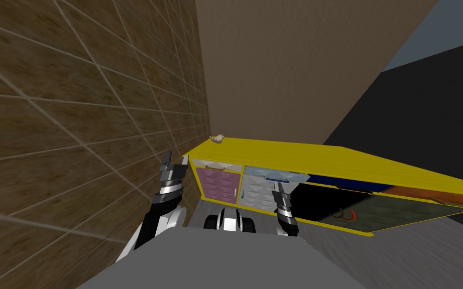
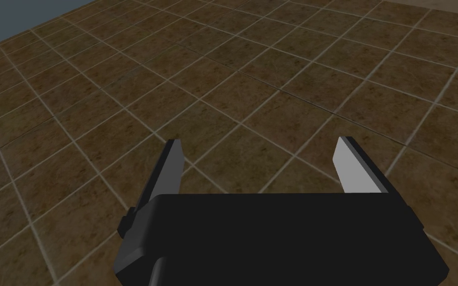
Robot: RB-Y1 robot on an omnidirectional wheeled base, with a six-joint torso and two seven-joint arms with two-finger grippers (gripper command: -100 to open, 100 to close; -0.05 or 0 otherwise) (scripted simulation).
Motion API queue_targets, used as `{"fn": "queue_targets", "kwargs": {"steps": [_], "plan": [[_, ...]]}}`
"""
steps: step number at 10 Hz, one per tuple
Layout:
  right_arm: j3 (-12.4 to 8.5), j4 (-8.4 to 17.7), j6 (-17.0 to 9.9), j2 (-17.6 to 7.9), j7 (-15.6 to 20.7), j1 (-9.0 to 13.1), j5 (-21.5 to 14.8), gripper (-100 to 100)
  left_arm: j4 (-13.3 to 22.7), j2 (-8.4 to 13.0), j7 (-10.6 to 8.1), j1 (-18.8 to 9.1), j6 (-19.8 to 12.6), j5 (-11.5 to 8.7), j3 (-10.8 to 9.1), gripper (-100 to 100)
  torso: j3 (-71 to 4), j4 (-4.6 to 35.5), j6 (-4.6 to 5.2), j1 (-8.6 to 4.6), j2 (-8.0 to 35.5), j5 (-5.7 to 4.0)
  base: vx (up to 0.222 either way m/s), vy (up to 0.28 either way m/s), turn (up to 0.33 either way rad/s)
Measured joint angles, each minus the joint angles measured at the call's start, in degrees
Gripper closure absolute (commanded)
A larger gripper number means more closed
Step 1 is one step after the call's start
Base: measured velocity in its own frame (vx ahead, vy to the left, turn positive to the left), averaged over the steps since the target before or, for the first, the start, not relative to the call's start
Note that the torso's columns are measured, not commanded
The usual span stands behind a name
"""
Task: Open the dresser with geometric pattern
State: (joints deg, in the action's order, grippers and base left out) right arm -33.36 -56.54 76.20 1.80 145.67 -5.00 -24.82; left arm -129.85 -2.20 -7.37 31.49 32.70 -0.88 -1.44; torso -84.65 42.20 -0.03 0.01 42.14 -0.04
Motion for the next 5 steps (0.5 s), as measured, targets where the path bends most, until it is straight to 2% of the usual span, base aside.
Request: {"fn": "queue_targets", "kwargs": {"steps": [2, 5], "plan": [[0.06, -0.95, -1.06, -0.17, -0.47, 0.22, -0.07, -100, 0.0, 0.0, 0.0, 0.0, 0.0, 0.0, 0.0, 0, 0.15, 0.12, 0.03, 0.0, 0.25, 0.05, 0.007, 0.039, -0.028], [-0.13, -1.01, -3.61, -2.25, -1.96, 2.25, 0.12, -100, 0.0, 0.0, 0.0, -0.01, 0.0, 0.0, 0.0, 0, 0.07, 0.08, 0.03, 0.01, 0.14, 0.05, 0.006, 0.052, -0.021]]}}
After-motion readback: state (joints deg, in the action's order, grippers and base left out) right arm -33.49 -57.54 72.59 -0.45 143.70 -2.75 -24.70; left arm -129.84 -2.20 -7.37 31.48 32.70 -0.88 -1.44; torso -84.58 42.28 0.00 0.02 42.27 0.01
